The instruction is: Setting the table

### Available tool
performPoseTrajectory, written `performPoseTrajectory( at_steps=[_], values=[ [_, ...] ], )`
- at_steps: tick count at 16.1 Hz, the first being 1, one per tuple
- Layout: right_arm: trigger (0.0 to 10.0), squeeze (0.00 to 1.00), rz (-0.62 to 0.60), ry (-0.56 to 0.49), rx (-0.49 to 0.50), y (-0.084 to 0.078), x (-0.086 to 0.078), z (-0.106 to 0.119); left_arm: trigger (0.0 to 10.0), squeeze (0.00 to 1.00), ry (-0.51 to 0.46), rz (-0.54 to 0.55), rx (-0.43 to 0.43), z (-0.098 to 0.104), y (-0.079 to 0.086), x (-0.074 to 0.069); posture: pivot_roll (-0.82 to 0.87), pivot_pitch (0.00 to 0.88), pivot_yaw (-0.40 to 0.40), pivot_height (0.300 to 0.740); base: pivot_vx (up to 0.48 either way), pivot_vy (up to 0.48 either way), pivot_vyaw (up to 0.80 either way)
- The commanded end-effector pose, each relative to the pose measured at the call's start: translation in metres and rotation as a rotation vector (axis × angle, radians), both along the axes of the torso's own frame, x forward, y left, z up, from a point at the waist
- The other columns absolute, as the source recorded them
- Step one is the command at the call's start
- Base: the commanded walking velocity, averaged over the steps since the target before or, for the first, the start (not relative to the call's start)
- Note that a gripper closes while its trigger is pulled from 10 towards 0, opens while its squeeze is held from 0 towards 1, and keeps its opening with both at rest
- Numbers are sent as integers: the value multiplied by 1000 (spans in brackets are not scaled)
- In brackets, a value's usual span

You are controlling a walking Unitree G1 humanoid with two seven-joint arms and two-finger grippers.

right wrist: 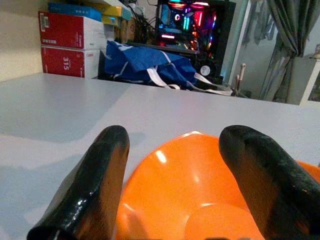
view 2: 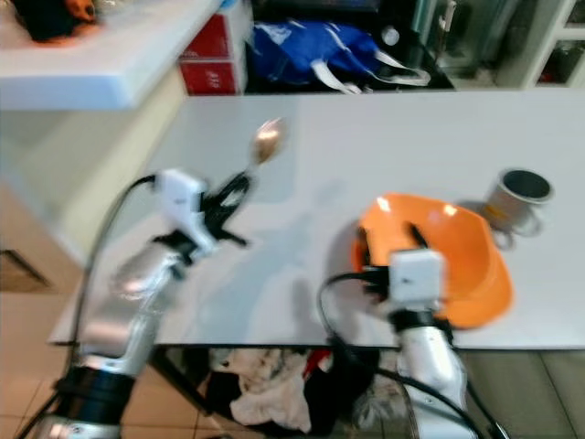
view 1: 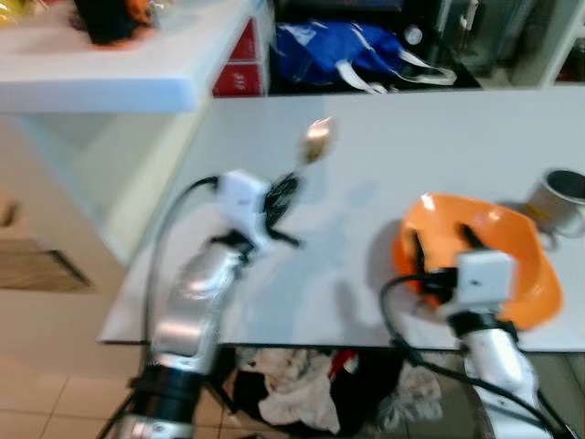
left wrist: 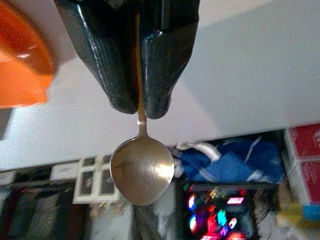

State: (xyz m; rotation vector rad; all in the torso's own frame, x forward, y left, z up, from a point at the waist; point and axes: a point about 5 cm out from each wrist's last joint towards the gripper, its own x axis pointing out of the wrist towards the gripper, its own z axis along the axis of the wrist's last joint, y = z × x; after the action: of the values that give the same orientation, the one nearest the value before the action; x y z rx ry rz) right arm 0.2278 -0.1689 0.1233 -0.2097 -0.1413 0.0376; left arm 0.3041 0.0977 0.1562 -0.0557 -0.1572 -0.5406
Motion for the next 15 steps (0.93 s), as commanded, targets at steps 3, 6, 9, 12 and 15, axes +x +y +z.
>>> performPoseTrajectory(
  at_steps=[3,6,9,12,15],
  values=[
    [10000,0,-20,-15,-14,-4,0,4,0,0,-33,-19,-5,7,-7,-1,-128,17,83,740,0,0,-529],
    [10000,0,-14,-9,-19,-3,0,3,0,0,-28,-4,-11,6,-5,-1,-127,15,79,740,0,-151,0],
    [10000,0,-11,-3,-22,-4,-1,1,0,0,-14,6,-24,4,-4,-2,-129,11,78,740,0,-467,0],
    [10000,0,-8,0,-26,-5,-1,0,0,0,-14,8,-22,4,-4,-1,-127,3,78,740,0,-455,0],
    [10000,0,-4,6,-26,-4,-2,-1,0,0,-23,10,-17,5,-4,-1,-127,0,77,740,0,-437,0]
  ],
)
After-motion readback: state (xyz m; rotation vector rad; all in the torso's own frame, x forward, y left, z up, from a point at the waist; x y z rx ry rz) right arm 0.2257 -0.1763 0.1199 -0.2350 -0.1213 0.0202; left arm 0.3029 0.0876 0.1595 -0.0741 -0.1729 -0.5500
